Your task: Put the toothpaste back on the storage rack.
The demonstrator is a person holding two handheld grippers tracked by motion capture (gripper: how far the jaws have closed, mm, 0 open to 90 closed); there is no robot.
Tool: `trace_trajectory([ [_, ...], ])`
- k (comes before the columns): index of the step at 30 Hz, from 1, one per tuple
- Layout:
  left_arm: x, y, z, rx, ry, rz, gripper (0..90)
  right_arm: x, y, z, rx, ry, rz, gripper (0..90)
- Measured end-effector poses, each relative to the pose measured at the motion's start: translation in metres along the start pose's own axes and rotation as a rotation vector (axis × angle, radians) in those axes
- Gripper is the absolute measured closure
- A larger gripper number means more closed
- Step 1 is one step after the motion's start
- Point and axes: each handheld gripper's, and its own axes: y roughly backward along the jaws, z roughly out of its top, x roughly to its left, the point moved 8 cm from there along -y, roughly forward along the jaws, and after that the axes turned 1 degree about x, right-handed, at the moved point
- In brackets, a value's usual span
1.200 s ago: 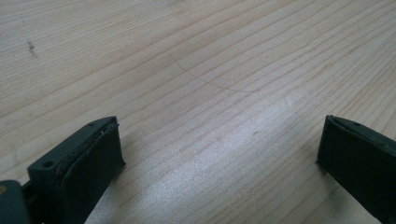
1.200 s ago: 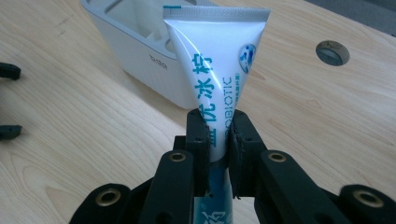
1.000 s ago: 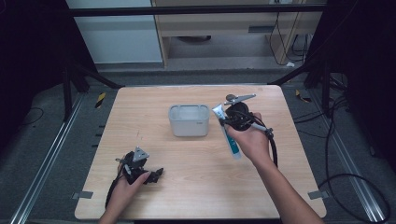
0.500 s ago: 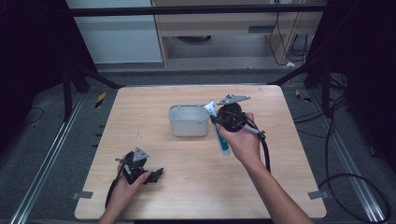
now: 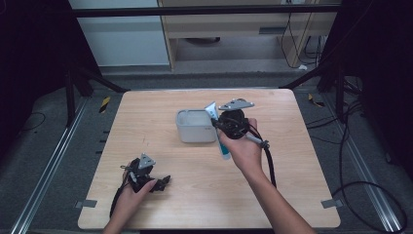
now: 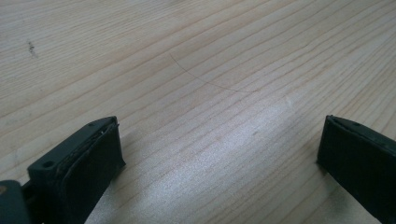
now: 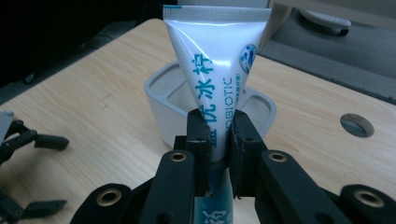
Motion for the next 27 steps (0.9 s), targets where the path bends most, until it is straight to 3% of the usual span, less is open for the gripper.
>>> trace_trajectory([
  [9,0.0,0.0,0.0,-0.001,0.001,0.0,0.0,0.017,-0.005,0.019,-0.101,-0.016,-0.015,80.2],
  [19,0.0,0.0,0.0,-0.003,0.001,0.001,0.0,0.028,-0.013,0.041,-0.144,-0.026,-0.015,80.2],
  [27,0.0,-0.001,0.001,-0.003,0.001,0.001,0.0,0.027,-0.018,0.057,-0.182,-0.061,-0.016,80.2],
])
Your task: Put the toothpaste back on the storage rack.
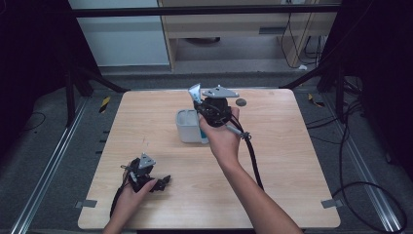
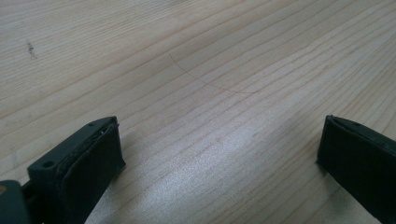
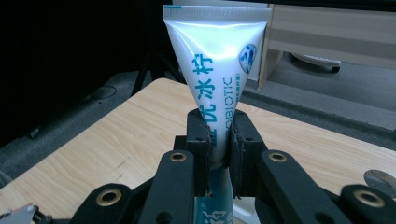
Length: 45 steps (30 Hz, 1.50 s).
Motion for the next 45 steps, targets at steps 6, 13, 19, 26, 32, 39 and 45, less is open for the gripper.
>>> trace_trajectory([
  [6,0.0,0.0,0.0,0.0,0.0,0.0,0.0,0.002,-0.004,0.008,-0.024,-0.008,-0.009,80.2],
  [13,0.0,0.0,0.0,0.0,0.0,0.0,0.0,0.004,-0.006,0.017,-0.066,-0.022,-0.03,80.2],
  [19,0.0,0.0,0.0,0.0,0.001,0.0,0.0,0.004,-0.007,0.026,-0.116,-0.018,-0.053,80.2],
  [26,0.0,0.0,0.0,0.0,-0.002,0.001,0.0,0.007,-0.006,0.037,-0.172,-0.021,-0.073,80.1],
  [32,0.0,0.0,0.0,0.001,-0.001,0.0,0.0,0.007,-0.012,0.041,-0.193,-0.007,-0.073,80.0],
  [39,0.0,0.0,0.0,0.001,-0.001,-0.001,0.0,0.001,-0.023,0.042,-0.205,0.007,-0.086,80.0],
  [45,0.0,0.0,0.0,-0.001,0.002,0.001,0.0,-0.005,-0.031,0.039,-0.217,0.016,-0.089,80.0],
])
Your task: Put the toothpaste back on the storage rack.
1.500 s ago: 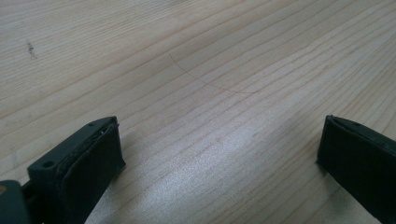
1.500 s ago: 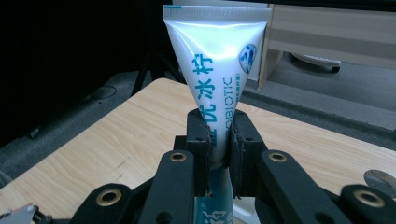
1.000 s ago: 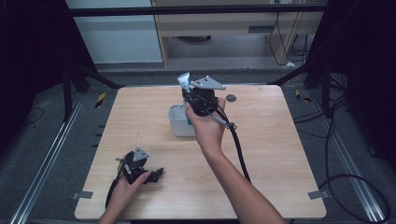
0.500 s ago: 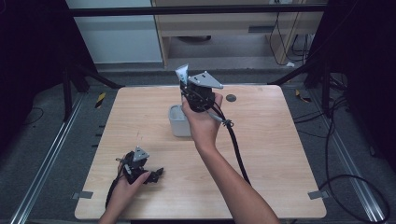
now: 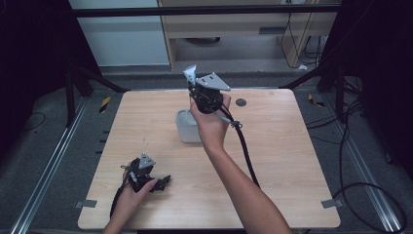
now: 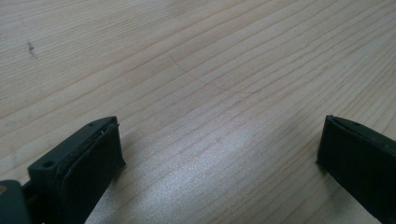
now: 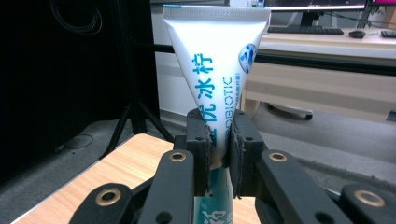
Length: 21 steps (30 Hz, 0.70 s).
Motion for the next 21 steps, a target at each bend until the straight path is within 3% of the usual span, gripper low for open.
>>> trace_trajectory([
  [21,0.0,0.0,0.0,0.0,0.003,0.001,0.0,-0.008,-0.02,-0.025,0.007,0.004,-0.012,79.9],
])
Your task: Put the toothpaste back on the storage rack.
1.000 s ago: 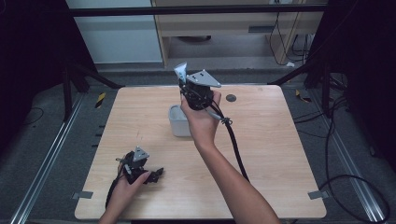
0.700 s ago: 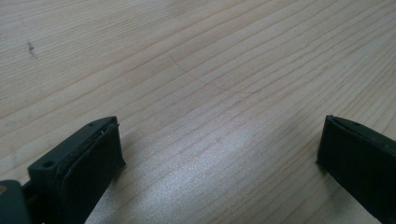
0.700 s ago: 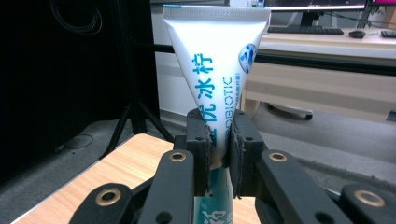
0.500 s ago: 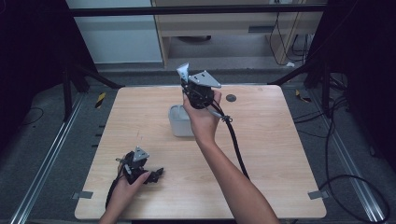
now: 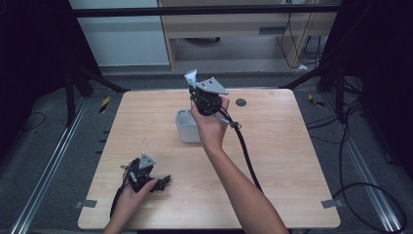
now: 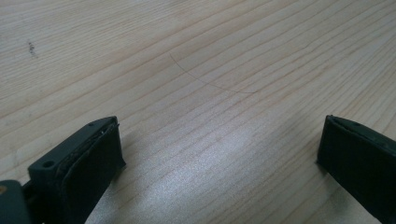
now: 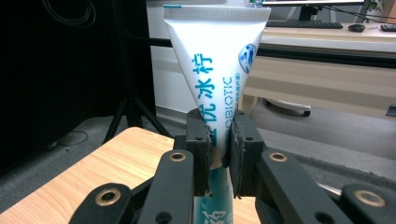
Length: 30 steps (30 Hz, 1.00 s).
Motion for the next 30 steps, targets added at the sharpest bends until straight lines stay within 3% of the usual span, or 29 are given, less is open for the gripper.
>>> trace_trajectory([
  [14,0.0,0.0,0.0,0.002,-0.002,0.001,0.0,-0.002,-0.009,-0.023,0.029,0.011,-0.032,79.8],
  [30,0.0,0.0,0.0,0.002,-0.005,0.001,0.0,0.003,-0.022,-0.056,0.079,0.025,-0.025,79.7],
])
